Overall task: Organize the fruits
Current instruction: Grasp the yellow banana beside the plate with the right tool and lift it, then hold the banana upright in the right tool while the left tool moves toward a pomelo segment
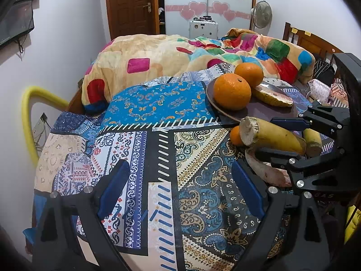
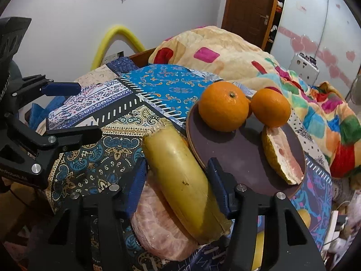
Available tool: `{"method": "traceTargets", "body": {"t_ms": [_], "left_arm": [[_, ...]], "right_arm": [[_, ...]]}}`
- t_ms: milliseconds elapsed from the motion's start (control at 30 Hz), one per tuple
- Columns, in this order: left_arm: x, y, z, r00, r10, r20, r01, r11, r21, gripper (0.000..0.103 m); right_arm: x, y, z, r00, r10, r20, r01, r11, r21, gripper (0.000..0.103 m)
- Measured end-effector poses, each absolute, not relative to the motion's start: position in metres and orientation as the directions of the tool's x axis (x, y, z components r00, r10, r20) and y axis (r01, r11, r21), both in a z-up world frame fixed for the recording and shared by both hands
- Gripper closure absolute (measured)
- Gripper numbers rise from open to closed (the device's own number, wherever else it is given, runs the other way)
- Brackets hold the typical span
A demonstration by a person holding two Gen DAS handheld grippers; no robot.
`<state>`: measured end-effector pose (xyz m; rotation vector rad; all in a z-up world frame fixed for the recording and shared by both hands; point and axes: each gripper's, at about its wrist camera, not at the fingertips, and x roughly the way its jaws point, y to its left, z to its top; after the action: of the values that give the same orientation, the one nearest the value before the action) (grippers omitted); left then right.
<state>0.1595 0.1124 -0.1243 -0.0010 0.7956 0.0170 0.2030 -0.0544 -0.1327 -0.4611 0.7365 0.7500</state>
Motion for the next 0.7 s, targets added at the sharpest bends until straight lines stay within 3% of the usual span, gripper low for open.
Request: {"method": "traceTargets", "body": {"t_ms": [333, 700], "left_arm": [[0.153, 0.095, -0.115, 0.704, -0.008, -0.71, 0.005, 1.0, -0.006, 0.01], [0.152, 0.038, -0.112, 0.686, -0.051, -0.726, 0.057, 0.998, -0.017, 0.001]], "right_arm": [[0.194, -0.09, -0.103, 0.565, 0.473, -0.676, -0.691, 0.719, -0.075, 0.065], [0.171, -0.147, -0.064, 0.634, 0.5, -0.589, -0.634, 0.773, -0.026, 0.068]]}}
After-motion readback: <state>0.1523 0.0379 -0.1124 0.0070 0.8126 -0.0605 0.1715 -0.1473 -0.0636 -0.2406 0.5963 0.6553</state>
